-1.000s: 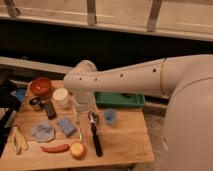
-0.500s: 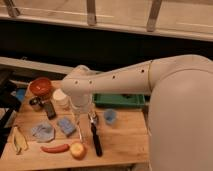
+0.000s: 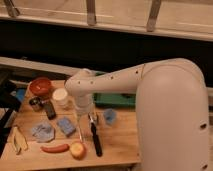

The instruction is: Wipe table surface with brush

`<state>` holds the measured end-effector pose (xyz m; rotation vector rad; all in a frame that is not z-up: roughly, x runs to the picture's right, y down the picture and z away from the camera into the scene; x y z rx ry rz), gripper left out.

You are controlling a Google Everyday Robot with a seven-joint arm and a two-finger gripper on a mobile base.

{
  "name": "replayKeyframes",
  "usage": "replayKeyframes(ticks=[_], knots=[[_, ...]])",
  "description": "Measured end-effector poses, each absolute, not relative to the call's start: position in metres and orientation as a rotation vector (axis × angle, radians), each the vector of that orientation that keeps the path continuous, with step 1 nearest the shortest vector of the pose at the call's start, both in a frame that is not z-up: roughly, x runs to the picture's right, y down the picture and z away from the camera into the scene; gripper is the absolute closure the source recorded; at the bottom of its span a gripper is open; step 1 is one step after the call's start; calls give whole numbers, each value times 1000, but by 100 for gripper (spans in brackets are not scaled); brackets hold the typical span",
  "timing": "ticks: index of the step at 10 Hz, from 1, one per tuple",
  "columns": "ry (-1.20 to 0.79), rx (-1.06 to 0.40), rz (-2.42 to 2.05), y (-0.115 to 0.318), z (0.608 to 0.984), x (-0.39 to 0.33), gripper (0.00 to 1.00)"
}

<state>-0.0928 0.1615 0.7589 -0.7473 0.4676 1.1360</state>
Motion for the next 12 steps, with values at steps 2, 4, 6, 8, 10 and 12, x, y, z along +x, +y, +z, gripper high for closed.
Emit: replayKeyframes(ticks=[2, 4, 6, 8, 10, 12], knots=[[493, -771, 1142, 169, 770, -93, 35], [514, -779, 1149, 172, 778, -89, 35], [533, -778, 1156, 173, 785, -83, 35], [548, -774, 1156, 173, 790, -79, 35], [559, -774, 1156, 174, 796, -77, 35], [572, -775, 1165, 175, 806, -73, 35]])
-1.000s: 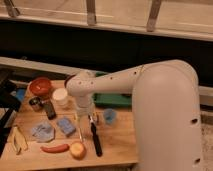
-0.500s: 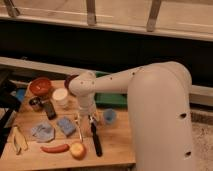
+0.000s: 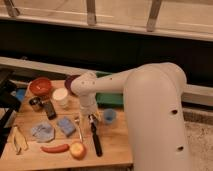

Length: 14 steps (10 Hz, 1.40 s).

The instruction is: Wipe table surface with brush

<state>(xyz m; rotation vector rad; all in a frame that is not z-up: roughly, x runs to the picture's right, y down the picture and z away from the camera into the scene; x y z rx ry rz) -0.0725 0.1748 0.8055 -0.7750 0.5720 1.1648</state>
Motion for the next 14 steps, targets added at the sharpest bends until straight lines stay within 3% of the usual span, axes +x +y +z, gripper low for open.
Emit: replayKeyframes(ticks=[5, 14], knots=[[594, -780, 1205, 174, 822, -59, 35], [641, -809, 1230, 202, 807, -35, 36]])
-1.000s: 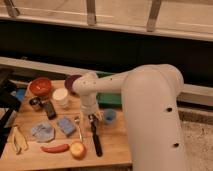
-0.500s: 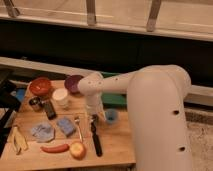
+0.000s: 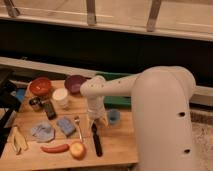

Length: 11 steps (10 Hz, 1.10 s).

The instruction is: Wipe table surface with brush

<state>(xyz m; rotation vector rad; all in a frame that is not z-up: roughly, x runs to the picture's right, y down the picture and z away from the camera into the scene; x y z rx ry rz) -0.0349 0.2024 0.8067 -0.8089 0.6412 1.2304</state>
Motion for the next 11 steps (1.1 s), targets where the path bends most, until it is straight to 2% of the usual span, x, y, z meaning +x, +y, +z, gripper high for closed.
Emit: replayKeyframes(ticks=[3, 7, 11], knots=[[634, -823, 1205, 207, 805, -42, 61], [620, -823, 1195, 208, 800, -44, 99], [541, -807, 1173, 185, 773, -52, 100]])
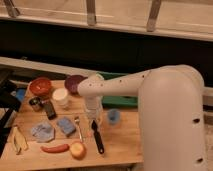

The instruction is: Wipe table surface with brush

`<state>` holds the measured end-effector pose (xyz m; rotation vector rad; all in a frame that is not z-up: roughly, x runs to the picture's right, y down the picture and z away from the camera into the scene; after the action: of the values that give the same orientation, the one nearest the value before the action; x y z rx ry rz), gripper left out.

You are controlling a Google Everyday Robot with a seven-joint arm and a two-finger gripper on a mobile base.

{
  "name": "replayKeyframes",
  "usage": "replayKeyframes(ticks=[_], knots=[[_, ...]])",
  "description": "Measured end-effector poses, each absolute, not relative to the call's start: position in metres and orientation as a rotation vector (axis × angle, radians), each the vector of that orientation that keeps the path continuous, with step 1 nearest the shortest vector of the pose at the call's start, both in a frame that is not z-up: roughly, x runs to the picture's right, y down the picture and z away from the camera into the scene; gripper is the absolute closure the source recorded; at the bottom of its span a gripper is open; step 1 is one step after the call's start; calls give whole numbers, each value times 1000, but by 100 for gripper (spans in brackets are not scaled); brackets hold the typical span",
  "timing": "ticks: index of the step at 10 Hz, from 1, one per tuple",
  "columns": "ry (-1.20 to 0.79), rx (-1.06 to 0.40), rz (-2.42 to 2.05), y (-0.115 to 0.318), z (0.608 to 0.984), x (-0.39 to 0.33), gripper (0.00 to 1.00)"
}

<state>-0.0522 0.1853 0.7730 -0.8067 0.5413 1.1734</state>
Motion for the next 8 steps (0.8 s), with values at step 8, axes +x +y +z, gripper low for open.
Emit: replayKeyframes(ticks=[8], knots=[[580, -776, 1026, 186, 753, -34, 100]])
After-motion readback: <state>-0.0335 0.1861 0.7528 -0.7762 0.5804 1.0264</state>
